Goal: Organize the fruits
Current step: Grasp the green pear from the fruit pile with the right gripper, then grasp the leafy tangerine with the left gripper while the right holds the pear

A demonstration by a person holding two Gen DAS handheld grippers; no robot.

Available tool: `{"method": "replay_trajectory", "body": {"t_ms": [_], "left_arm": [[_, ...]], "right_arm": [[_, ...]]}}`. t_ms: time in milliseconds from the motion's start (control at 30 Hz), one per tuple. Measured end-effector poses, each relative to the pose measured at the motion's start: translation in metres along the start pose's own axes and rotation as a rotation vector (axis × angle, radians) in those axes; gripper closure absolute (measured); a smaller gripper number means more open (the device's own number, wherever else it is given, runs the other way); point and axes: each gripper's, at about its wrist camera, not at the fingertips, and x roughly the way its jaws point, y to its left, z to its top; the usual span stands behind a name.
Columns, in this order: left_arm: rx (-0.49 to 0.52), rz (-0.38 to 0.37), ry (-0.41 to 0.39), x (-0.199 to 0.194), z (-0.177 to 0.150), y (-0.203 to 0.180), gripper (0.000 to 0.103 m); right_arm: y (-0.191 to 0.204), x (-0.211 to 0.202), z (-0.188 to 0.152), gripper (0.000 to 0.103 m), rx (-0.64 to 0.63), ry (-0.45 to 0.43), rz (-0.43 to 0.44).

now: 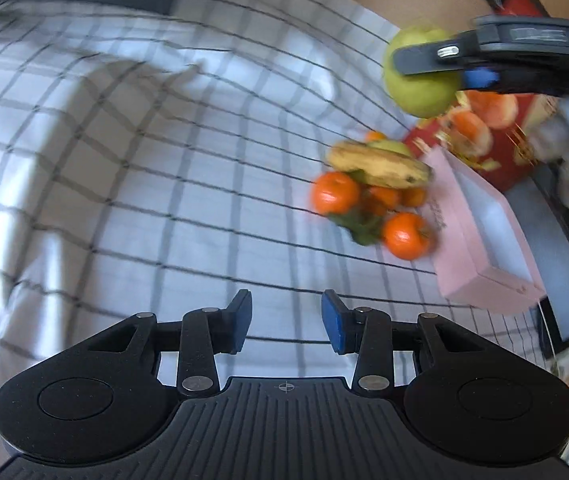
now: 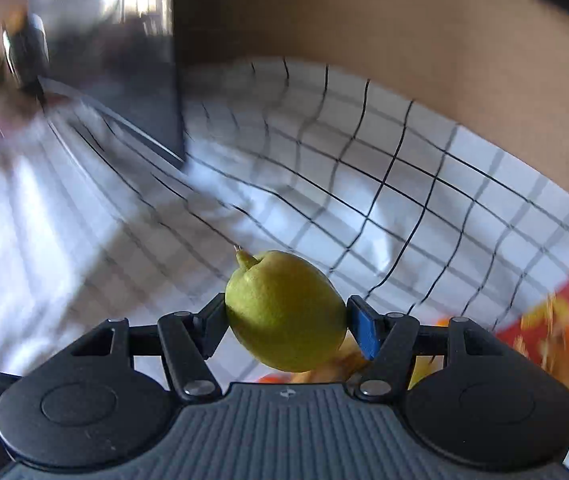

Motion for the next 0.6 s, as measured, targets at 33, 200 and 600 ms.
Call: {"method": "replay_trajectory", "body": {"t_ms": [33, 200, 600], "left_arm": [[0.031, -0.011, 0.001, 0.003, 0.000, -0.007, 0.060], [0.223, -0.102, 0.009, 0.018, 0.004, -0.054, 0.060], [0.655, 0.005, -0.073, 0.091, 0.024, -0.146, 0.060]], "right_arm": [[0.005, -0.015, -0.011, 0.039, 0.019, -0.023, 0.003], [0.005, -0.069, -0.083, 0.039, 0.139, -0.057, -0.088], [-0.016, -0.088, -0.241, 0.039, 0.519, -0.001, -0.261]]}}
